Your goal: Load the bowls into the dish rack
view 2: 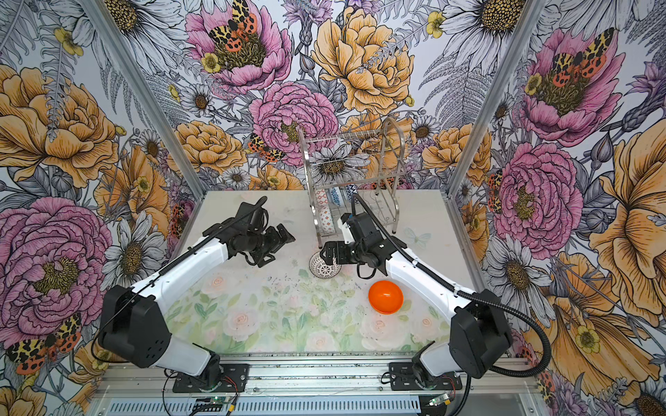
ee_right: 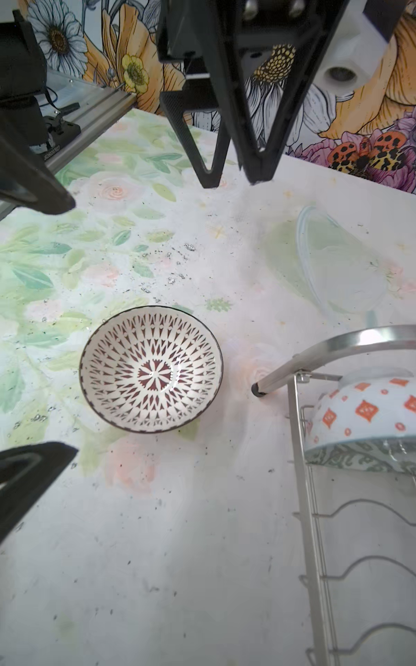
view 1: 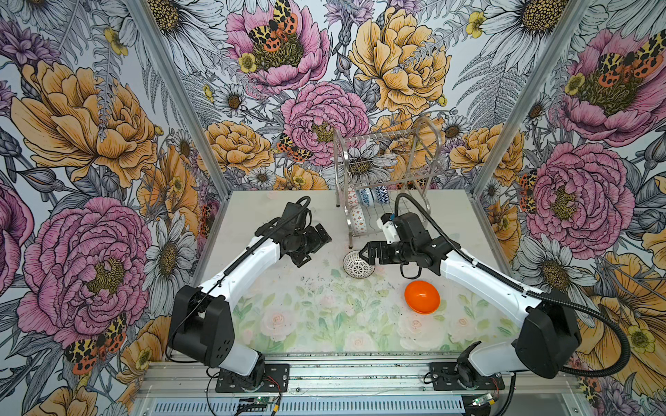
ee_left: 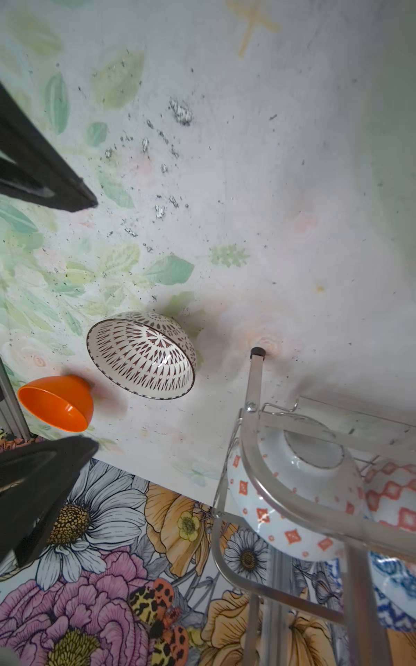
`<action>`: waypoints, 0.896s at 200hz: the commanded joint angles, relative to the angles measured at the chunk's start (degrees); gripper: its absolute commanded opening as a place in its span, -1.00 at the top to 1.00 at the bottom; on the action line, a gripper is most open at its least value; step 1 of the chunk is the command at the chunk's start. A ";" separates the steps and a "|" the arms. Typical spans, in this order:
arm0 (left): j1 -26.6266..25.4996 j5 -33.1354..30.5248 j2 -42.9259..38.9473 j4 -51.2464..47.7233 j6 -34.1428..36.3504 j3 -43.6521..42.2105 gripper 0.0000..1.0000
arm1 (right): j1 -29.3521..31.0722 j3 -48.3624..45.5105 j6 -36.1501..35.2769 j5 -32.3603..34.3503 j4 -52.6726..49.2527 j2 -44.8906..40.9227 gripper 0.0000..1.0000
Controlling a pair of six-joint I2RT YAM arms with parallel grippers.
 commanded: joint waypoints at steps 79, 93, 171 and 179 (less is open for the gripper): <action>9.89 5.47 -13.20 -0.23 1.99 -14.24 -0.97 | 9.25 16.11 -1.13 10.06 -8.49 20.81 -0.42; 10.42 5.81 -13.95 -0.21 1.88 -15.29 -0.97 | 9.26 17.53 -0.99 11.27 -9.15 22.61 -0.28; 11.87 7.07 -14.89 -0.27 2.43 -16.93 -0.97 | 11.42 22.05 -0.83 13.37 -10.84 29.85 0.09; 11.82 7.23 -14.48 -0.19 2.54 -16.72 -0.97 | 11.71 22.30 -0.82 13.44 -10.95 30.37 0.11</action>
